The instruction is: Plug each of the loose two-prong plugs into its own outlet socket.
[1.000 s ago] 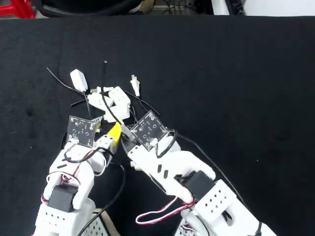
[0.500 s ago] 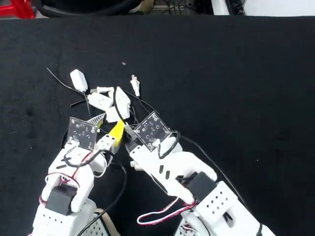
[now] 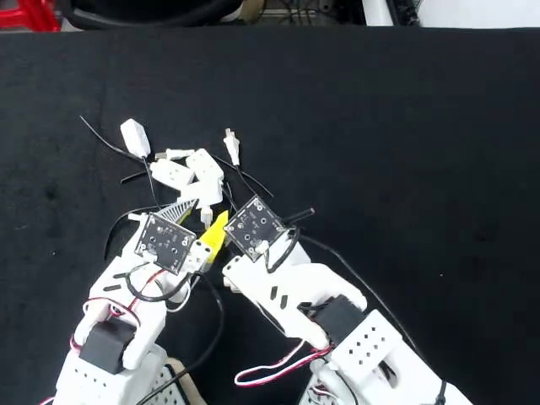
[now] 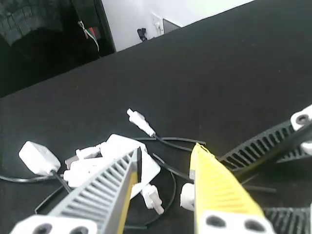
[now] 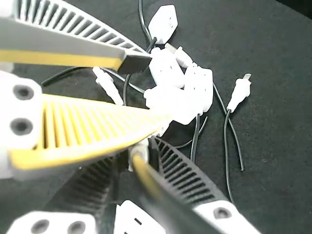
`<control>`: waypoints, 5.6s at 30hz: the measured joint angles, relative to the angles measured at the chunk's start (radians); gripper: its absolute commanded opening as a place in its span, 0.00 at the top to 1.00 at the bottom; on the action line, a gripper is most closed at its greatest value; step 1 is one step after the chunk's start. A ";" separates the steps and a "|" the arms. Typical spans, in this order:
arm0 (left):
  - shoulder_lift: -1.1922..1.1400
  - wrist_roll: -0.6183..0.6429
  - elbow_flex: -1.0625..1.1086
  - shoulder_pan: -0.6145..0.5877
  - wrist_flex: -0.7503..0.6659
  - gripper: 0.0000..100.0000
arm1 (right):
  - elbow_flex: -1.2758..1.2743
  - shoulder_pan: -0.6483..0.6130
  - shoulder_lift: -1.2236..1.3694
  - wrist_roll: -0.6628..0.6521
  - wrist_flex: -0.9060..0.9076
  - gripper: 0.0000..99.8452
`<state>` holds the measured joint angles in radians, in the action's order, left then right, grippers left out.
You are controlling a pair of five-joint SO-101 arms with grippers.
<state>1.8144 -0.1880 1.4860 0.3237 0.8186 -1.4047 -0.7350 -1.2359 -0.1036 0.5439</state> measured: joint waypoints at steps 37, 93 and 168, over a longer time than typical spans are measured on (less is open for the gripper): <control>-1.065 -0.700 -0.381 0.221 0.126 0.77 | 0.523 1.060 0.427 0.021 0.692 0.99; -1.499 -0.235 -0.606 0.161 0.057 0.73 | 0.523 1.073 0.430 -0.031 0.690 0.99; -0.002 -0.353 0.180 -0.710 0.397 0.73 | 0.095 0.150 0.411 0.083 0.089 0.99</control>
<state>1.8128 -0.5409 1.6655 -0.3867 1.2160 -1.3096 -0.5846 -0.8247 -0.0207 0.6329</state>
